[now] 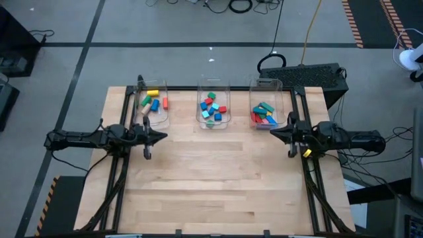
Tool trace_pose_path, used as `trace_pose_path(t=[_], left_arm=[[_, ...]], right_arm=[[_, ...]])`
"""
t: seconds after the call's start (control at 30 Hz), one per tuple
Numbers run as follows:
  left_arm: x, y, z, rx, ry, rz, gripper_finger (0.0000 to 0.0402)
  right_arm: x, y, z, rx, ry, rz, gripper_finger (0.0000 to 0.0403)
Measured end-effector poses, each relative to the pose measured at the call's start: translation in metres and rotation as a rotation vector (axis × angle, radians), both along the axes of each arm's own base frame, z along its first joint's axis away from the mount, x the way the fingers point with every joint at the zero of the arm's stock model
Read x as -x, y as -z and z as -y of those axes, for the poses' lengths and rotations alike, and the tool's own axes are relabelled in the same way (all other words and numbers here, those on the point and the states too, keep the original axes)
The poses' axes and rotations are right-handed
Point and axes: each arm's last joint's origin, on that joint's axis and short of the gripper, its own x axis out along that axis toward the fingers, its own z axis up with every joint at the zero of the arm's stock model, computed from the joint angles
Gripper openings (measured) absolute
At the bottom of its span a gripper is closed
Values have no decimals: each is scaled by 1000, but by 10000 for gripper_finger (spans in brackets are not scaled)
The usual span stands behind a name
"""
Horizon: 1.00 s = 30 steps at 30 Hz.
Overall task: Sort blocks by size
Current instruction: Return to Home Position
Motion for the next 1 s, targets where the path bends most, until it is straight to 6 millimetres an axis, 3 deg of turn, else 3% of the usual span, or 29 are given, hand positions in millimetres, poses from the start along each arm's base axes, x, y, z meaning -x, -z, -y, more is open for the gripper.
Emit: trace_pose_path(t=[0.7,1.0], left_arm=[[1,0,-1,-4,-27,-2,12],[1,6,-1,14,-27,-4,12]], right_arm=[[-13,44,-1,-57,-2,-31,0],[-14,49,-2,-70,-34,-28,0]])
